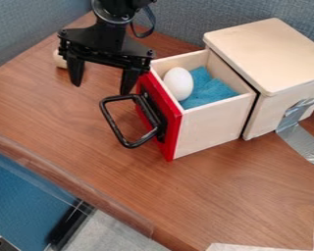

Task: Take egg out of the drawer

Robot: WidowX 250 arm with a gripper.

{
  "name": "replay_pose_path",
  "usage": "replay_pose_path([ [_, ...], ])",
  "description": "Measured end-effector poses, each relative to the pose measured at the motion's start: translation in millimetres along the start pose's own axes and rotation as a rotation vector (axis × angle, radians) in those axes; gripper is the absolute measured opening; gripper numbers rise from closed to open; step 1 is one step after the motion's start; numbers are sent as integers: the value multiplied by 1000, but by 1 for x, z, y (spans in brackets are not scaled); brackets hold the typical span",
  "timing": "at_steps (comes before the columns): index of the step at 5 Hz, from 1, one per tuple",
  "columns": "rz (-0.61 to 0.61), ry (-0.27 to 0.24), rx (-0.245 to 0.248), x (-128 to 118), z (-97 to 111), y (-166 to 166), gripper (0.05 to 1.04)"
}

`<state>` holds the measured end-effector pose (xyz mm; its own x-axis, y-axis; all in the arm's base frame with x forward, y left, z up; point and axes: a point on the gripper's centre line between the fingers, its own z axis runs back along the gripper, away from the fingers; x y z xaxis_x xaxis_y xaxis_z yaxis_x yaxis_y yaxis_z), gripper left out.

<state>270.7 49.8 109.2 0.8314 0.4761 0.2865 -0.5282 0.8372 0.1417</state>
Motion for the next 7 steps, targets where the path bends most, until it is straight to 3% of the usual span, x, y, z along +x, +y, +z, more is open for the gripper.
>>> replay_pose_path([
  [1, -3, 27, 8, -4, -5, 0, 999],
  [3, 18, 28, -78, 12, 27, -28, 999],
  [4, 34, 52, -91, 24, 31, -39, 999],
  [7, 24, 122, -52, 46, -23, -74, 1000],
])
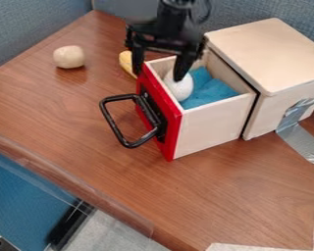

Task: Take egg out of the drawer

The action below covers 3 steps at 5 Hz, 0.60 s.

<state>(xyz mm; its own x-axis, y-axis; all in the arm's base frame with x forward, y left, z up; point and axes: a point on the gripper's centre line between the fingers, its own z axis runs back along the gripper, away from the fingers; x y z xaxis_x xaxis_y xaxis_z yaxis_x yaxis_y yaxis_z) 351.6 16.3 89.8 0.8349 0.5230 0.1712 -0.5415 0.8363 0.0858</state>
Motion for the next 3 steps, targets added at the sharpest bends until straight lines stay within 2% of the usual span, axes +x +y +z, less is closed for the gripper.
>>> replay_pose_path([
  [1, -12, 5, -20, 2, -5, -3, 999],
  [3, -4, 0, -22, 6, -6, -8, 999],
])
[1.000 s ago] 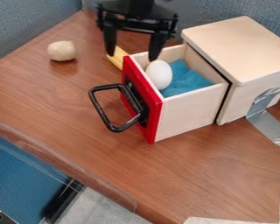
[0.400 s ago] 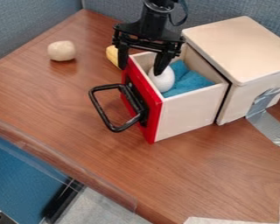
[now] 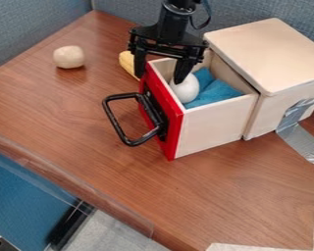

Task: Take egg out of the drawer

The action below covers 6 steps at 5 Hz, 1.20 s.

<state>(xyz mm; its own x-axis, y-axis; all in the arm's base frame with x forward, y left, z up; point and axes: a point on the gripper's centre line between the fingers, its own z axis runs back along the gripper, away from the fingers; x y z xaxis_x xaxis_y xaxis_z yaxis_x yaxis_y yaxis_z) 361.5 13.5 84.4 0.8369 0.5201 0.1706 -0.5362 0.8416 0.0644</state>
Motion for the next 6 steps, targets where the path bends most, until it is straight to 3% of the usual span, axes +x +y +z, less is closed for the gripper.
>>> replay_pose_path([
  [4, -29, -5, 19, -14, 14, -17, 999],
  [6, -66, -26, -14, -9, 29, -32, 999],
])
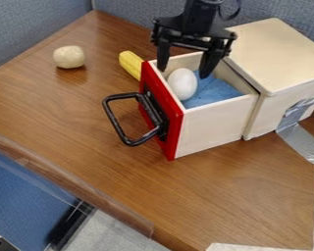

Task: Take egg out of the drawer

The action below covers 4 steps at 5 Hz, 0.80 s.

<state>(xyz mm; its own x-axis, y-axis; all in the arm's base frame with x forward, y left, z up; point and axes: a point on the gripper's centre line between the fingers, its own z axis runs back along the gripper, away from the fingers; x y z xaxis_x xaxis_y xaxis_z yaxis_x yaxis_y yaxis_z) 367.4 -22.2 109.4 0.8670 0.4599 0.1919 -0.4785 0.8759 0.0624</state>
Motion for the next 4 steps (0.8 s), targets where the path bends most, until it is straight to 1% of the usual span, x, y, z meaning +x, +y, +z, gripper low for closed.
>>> replay_pose_path([
  [1, -37, -26, -10, 4, 1, -3, 999],
  [3, -32, -47, 23, 15, -25, 4, 999],
  [4, -34, -38, 43, 13, -42, 5, 948],
])
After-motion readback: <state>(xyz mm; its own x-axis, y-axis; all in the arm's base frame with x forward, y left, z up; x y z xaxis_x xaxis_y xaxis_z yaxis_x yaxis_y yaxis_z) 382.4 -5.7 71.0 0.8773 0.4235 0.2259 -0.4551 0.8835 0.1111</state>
